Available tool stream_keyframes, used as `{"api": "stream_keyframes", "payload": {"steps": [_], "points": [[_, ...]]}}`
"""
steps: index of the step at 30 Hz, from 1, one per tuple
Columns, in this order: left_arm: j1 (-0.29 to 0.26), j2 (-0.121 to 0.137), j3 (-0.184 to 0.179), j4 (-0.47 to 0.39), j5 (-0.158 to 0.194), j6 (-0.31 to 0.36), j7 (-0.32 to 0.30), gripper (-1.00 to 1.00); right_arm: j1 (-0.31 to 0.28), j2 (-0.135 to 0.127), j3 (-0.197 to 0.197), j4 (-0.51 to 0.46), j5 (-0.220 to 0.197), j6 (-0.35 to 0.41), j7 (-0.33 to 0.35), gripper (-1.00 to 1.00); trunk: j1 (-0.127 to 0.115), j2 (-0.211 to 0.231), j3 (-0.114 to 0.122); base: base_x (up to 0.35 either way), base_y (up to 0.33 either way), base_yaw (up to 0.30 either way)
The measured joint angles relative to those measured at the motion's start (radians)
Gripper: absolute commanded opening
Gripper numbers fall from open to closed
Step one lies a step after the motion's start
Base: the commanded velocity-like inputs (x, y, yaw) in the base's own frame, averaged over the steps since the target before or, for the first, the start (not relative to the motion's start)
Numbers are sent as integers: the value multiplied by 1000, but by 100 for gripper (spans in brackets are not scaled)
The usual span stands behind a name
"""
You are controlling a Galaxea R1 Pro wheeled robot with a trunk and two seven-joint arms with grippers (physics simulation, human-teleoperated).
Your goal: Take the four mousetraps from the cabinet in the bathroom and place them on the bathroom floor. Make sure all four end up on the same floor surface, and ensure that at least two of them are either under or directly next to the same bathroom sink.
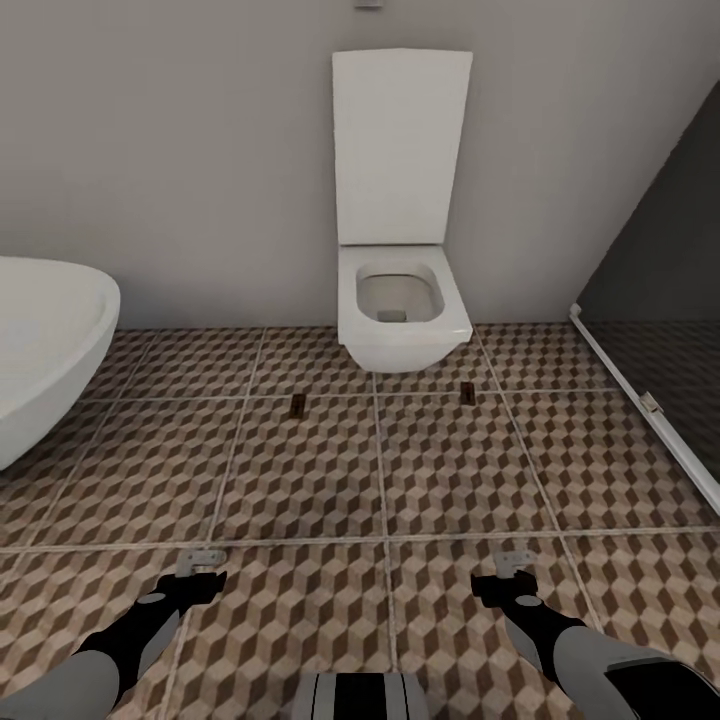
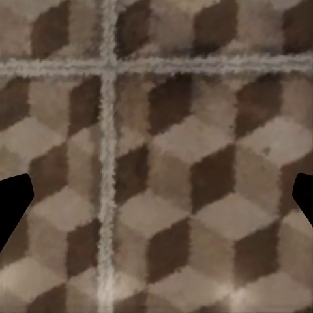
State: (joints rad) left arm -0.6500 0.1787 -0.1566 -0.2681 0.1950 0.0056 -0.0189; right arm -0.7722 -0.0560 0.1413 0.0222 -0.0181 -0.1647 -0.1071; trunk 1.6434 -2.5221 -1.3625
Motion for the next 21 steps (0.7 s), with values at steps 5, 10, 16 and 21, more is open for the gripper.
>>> {"api": "stream_keyframes", "payload": {"steps": [5,10,16,21], "points": [[0,0,0,0,0,0,0,100,0,-1,0,0,0,1,0,100,0,0,0,-6,3,0],[0,0,0,0,0,0,0,100,0,-1,0,0,0,1,0,100,0,0,0,-2,1,0],[0,0,0,0,0,0,0,100,0,-1,0,0,0,1,0,100,0,0,0,0,0,0],[0,0,0,0,0,0,0,100,0,-1,0,0,0,4,0,100,0,0,0,0,0,0]]}}
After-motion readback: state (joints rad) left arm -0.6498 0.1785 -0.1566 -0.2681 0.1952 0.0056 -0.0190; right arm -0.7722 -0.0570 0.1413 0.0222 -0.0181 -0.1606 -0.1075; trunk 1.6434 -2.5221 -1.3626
